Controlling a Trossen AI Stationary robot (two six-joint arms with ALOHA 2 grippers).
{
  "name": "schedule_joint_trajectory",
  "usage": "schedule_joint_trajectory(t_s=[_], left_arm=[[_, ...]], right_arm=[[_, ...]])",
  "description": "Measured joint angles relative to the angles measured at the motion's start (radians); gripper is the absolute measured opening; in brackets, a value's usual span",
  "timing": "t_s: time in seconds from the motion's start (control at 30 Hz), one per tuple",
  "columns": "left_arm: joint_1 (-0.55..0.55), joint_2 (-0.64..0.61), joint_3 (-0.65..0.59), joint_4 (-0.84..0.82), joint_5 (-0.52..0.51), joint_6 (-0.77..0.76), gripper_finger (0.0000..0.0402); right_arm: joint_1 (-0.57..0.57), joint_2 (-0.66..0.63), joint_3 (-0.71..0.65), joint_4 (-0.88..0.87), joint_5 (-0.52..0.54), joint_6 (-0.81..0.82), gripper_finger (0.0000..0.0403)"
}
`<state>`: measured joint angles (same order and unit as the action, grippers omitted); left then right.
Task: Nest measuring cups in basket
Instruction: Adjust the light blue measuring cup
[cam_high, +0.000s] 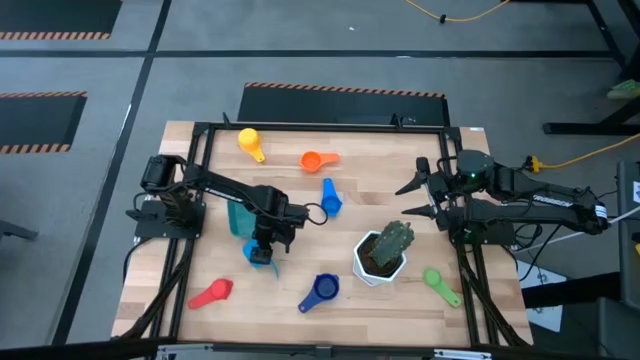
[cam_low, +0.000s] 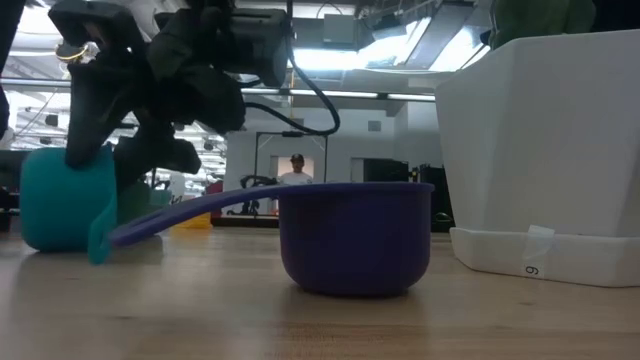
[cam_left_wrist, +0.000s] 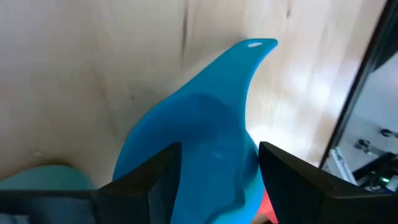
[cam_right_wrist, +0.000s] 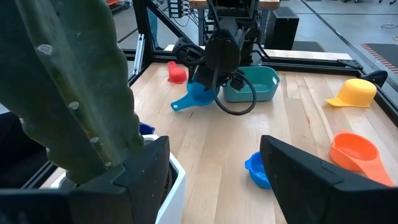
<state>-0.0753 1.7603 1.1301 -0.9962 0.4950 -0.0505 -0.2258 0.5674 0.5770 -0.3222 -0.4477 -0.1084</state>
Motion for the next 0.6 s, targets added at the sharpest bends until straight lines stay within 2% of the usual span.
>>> schedule_joint_trajectory(t_s=[0.3, 0.6], left_arm=[[-0.011, 0.000, 0.000, 0.000, -0.010, 0.012, 0.0199], [-0.056, 0.000, 0.000, 0.000, -0.001, 0.018, 0.0137]], right_arm=[[0.000, 0.000, 0.000, 0.000, 0.000, 0.000, 0.0255], [0.000, 0.000, 0.000, 0.000, 0.000, -0.001, 0.0255]])
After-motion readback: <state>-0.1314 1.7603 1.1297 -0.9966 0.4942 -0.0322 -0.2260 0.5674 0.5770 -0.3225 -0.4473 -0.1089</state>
